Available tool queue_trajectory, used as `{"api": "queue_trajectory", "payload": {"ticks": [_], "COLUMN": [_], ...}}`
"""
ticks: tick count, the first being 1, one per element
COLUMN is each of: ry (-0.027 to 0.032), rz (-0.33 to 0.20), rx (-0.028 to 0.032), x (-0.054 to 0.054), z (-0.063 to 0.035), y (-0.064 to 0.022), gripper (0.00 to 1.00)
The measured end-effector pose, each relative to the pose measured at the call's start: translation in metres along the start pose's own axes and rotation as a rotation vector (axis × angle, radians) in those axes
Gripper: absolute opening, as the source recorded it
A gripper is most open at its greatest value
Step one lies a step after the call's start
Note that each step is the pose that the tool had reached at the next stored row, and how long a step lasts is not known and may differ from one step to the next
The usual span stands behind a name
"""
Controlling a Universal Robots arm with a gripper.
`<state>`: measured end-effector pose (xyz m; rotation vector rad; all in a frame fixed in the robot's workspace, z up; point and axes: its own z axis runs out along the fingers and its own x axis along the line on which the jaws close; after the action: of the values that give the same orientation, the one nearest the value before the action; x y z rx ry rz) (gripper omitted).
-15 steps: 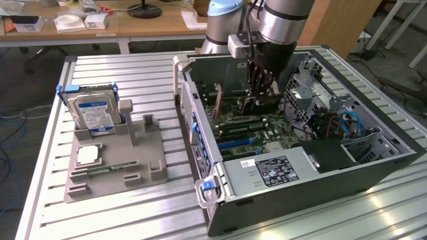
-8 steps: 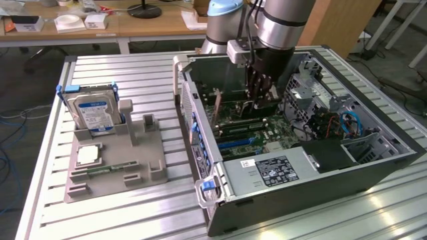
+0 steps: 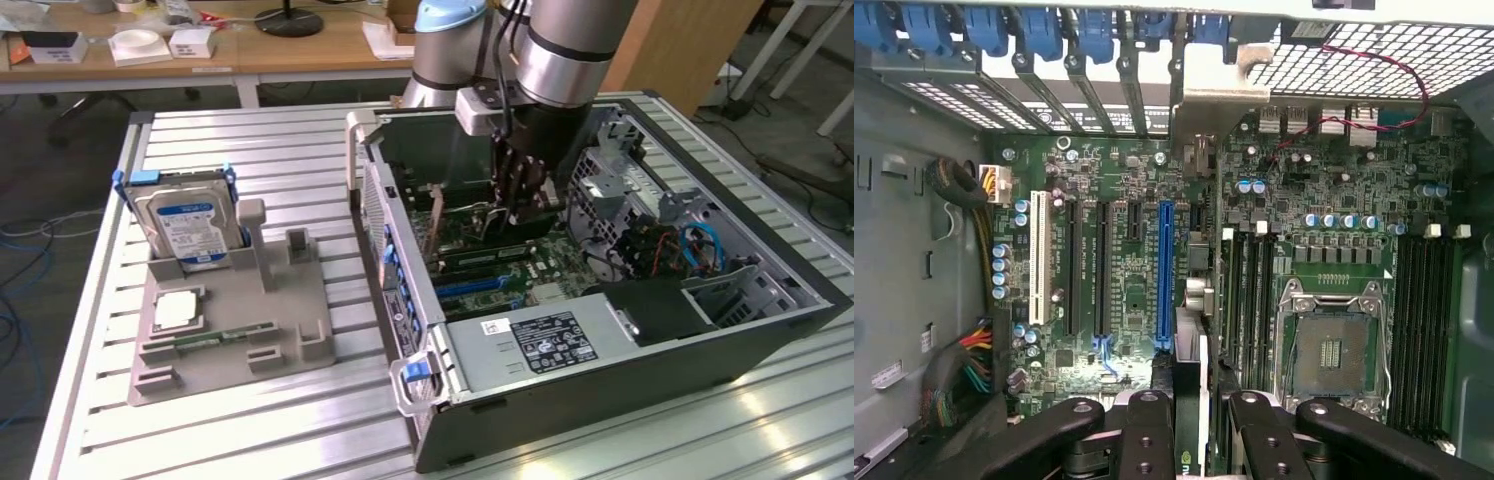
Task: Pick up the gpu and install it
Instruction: 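Insert the gpu into the slot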
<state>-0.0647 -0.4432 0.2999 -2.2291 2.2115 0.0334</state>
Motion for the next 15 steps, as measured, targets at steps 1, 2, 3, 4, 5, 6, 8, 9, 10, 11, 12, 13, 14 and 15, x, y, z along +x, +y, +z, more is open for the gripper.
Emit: {"api": "queue_trajectory", "payload": {"ticks": [1, 2, 3, 4, 5, 6, 8, 9, 10, 11, 12, 13, 14, 15], "ry": [0.0000, 0.0000, 0.0001, 0.0000, 0.0000, 0.0000, 0.0000, 0.0000, 0.0000, 0.0000, 0.0000, -0.0001, -0.0001, -0.0001], "rz": [0.000, 0.000, 0.000, 0.000, 0.000, 0.000, 0.000, 0.000, 0.000, 0.000, 0.000, 0.000, 0.000, 0.000], "rx": [0.0000, 0.0000, 0.0000, 0.0000, 0.0000, 0.0001, 0.0000, 0.0000, 0.0000, 0.0000, 0.0000, 0.0001, 0.0001, 0.0001], "x": [0.0000, 0.0000, 0.0000, 0.0000, 0.0000, 0.0004, 0.0016, 0.0023, 0.0029, 0.0034, 0.0038, 0.0041, 0.0043, 0.0044], "z": [0.0000, 0.0000, 0.0000, 0.0000, 0.0000, 0.0000, 0.0000, 0.0001, 0.0002, 0.0003, 0.0006, 0.0009, 0.0013, 0.0017], "y": [0.0000, 0.0000, 0.0000, 0.0000, 0.0000, 0.0000, -0.0001, 0.0000, 0.0000, 0.0001, 0.0002, 0.0009, 0.0017, 0.0022], "gripper": [0.26, 0.26, 0.26, 0.26, 0.26, 0.26, 0.26, 0.26, 0.26, 0.26, 0.26, 0.26, 0.26, 0.26]}}
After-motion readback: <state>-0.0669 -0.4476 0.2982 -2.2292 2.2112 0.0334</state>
